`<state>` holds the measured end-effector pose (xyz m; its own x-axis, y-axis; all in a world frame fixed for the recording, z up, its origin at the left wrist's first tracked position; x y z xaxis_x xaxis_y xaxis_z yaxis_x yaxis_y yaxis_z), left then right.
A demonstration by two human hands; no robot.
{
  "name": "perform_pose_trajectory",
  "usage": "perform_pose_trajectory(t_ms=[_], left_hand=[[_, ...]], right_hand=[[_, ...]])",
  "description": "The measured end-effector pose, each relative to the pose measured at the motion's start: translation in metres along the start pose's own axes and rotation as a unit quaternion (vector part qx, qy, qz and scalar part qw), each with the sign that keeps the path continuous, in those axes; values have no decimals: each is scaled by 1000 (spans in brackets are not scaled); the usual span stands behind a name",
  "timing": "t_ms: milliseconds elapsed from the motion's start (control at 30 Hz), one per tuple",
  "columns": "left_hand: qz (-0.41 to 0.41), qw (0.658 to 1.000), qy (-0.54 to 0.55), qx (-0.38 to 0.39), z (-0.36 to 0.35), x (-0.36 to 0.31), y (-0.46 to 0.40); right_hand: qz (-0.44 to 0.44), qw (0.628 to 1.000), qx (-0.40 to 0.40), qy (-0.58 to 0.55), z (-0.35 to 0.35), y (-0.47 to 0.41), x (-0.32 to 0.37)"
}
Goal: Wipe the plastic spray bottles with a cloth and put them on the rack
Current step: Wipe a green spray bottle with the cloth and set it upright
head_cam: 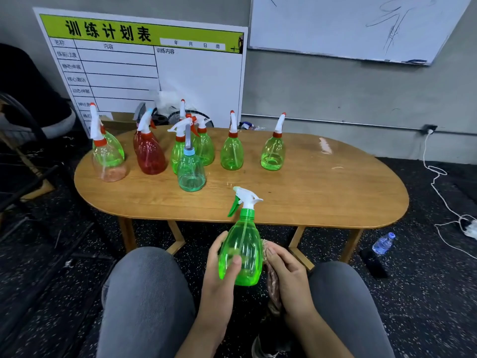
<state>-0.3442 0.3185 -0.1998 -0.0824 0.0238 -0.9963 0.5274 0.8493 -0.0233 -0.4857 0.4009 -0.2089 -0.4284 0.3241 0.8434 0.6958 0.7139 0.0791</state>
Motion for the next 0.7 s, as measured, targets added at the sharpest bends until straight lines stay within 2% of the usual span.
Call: perform_pose_trajectory(t_ms=[233, 433, 600, 700], left_hand=[[17, 999, 33, -18, 7, 5, -3], [31, 997, 70, 15, -2, 3, 0], [-16, 999, 2, 36, -6, -6, 2], [-23, 999, 13, 22, -2, -6, 2]], right_hand=[[-5, 1000, 10, 22, -4, 3, -3], [-1, 1000, -10, 8, 3, 1, 4], [-4, 1000, 20, 18, -3, 4, 6], [-7, 999, 32, 7, -6, 5, 6]])
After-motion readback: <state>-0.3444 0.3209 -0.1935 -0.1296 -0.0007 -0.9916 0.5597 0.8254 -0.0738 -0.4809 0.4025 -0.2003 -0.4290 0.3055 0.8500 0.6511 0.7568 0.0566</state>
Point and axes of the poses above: each hand's wrist, its own y-axis away from the middle knuckle, its own z-axis out of the back of the hand, x = y × z, the point moved 10 cm from there along -y, towards the middle knuckle, and after that the axes turned 9 degrees about -y, right-handed, at the moved point
